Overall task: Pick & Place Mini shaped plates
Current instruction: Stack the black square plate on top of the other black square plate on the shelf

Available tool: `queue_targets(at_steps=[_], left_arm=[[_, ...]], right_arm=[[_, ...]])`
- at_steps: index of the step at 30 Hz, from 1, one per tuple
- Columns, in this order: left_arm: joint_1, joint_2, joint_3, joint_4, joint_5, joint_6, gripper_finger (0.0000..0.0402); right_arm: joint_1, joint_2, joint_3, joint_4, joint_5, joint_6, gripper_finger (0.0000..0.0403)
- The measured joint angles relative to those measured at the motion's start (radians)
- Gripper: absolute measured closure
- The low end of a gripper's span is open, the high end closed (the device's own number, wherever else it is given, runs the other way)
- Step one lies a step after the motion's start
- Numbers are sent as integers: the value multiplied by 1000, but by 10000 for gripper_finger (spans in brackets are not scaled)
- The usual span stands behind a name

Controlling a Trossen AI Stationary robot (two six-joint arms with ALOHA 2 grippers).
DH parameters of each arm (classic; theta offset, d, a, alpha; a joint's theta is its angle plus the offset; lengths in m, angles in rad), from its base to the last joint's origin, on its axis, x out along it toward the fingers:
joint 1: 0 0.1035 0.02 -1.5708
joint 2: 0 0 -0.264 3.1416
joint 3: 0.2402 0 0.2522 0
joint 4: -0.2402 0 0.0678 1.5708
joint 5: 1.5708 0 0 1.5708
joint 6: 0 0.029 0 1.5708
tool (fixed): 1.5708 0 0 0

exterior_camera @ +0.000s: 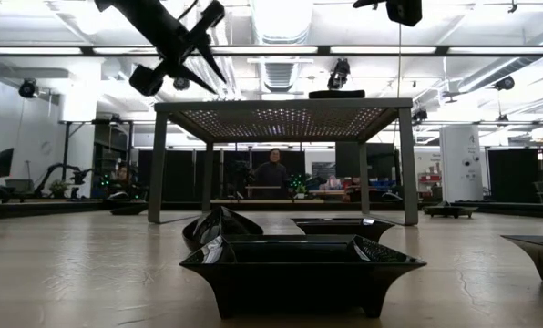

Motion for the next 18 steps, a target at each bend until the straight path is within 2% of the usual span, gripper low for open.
queue_targets(at_steps=[9,14,18], left_arm=[[-36,-81,1,15,71,143,300],[-76,-106,1,50,72,240,301],[-104,-107,1,83,75,291,300]], right_arm=[[56,0,0,-53,-63,71,297],[169,0,-4,-55,-63,174,303],[291,0,-5,-64,-65,182,305]])
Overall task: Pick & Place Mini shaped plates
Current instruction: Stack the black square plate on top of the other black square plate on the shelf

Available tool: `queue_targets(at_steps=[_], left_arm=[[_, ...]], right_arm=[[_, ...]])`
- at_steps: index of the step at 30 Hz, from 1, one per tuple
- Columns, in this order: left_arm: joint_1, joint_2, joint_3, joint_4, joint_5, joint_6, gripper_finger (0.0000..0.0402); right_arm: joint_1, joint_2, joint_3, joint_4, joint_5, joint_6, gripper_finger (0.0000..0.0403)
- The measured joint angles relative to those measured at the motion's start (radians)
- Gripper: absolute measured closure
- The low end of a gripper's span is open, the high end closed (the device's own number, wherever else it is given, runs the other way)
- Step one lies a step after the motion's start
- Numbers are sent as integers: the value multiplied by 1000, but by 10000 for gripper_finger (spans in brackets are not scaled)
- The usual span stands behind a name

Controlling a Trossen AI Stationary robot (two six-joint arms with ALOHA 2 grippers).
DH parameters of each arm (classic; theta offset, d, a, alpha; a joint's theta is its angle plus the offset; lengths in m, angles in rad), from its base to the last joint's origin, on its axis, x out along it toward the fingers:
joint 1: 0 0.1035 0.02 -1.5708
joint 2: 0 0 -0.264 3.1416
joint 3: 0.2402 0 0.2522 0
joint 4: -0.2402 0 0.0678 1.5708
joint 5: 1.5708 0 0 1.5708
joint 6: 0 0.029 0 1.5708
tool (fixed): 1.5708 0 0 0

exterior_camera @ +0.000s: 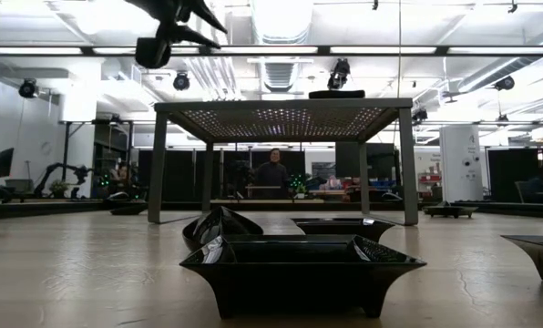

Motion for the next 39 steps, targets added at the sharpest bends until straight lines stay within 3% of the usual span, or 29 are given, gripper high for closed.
queue_targets(at_steps=[11,20,31,39], left_arm=[[-21,0,0,89,1,61,303],[-21,-21,0,123,85,70,303],[-20,-84,0,122,90,132,303],[-20,-117,0,120,90,135,303]], right_arm=[[286,52,-68,-24,59,46,281],[393,237,-154,75,59,0,239],[474,467,-156,89,56,-124,257],[475,541,-166,99,64,-159,259]])
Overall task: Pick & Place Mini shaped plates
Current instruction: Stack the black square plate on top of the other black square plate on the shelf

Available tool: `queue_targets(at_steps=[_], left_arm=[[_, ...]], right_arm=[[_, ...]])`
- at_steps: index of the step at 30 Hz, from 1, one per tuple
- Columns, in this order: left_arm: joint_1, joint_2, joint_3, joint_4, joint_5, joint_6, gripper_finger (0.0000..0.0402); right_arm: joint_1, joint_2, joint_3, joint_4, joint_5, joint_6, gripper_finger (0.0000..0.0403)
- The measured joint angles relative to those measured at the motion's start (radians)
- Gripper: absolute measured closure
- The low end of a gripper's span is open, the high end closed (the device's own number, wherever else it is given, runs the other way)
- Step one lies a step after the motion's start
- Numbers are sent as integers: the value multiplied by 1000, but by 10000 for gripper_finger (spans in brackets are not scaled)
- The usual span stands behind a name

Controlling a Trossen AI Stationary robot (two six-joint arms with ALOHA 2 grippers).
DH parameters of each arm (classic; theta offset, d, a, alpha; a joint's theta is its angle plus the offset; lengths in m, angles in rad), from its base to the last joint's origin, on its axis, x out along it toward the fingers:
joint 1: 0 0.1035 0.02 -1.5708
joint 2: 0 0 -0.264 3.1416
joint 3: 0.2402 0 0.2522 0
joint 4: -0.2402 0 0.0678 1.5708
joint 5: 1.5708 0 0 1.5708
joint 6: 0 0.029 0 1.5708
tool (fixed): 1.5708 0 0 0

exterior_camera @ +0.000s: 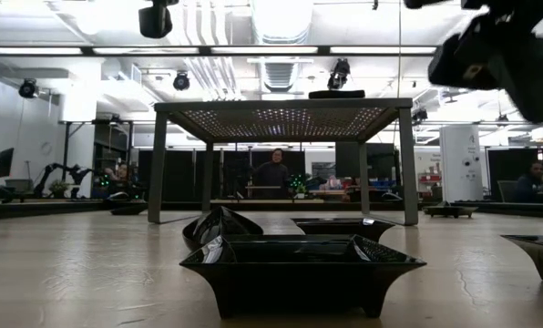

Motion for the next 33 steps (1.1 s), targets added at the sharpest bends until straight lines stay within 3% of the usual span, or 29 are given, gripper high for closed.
queue_targets(at_steps=[11,23,33], left_arm=[[0,-24,0,-5,0,9,303],[1,-37,0,-8,8,9,303],[0,-42,0,-7,10,8,303]], right_arm=[[0,111,-31,205,-2,33,259],[25,170,-63,284,-12,70,262],[22,202,-75,304,-50,97,309]])
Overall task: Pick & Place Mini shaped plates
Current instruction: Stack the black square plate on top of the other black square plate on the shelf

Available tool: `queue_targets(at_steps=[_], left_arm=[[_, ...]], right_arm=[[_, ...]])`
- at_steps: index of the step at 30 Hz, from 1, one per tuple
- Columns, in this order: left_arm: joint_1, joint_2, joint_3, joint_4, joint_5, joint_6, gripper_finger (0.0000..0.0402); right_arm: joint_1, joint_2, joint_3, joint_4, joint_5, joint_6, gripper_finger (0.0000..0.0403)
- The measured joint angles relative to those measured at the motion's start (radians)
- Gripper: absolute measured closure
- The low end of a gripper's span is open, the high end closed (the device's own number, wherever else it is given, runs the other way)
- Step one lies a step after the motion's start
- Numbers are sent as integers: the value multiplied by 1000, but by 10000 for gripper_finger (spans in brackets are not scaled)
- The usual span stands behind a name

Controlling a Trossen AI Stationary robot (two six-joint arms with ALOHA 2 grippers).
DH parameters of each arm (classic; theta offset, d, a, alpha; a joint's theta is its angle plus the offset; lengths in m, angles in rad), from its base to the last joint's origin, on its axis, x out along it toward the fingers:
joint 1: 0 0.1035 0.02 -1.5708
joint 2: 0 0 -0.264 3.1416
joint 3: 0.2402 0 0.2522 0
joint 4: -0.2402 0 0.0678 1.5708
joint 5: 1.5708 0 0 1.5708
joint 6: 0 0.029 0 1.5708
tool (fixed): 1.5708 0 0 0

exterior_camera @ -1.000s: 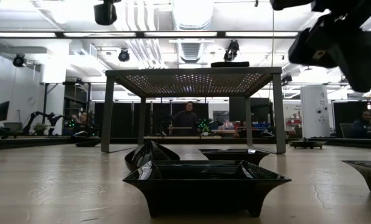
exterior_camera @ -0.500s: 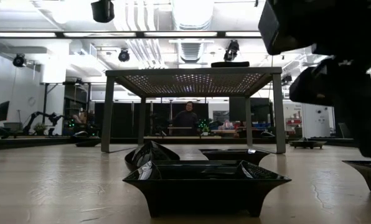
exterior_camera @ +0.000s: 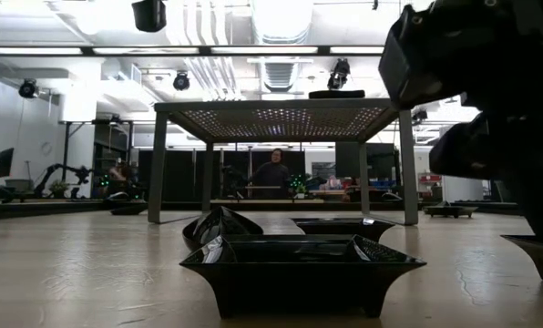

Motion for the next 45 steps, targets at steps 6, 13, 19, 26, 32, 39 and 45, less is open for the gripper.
queue_targets(at_steps=[6,13,19,26,32,39,45], left_arm=[[0,0,0,1,0,0,303],[0,0,0,0,0,-11,303],[0,0,0,2,7,-13,303],[-6,4,0,1,6,-25,303],[-24,13,-1,22,-85,-24,303],[-74,71,-1,99,-232,99,303],[-109,125,-2,210,-257,303,303]], right_arm=[[-3,-13,-2,1,-24,16,384],[-49,-122,-2,-5,-83,100,394],[-129,-300,3,-12,-20,203,394],[-246,-517,3,-24,346,374,394],[-285,-601,35,-23,708,371,394],[-325,-524,145,-23,959,288,394],[-366,-421,251,-26,1049,230,394]])
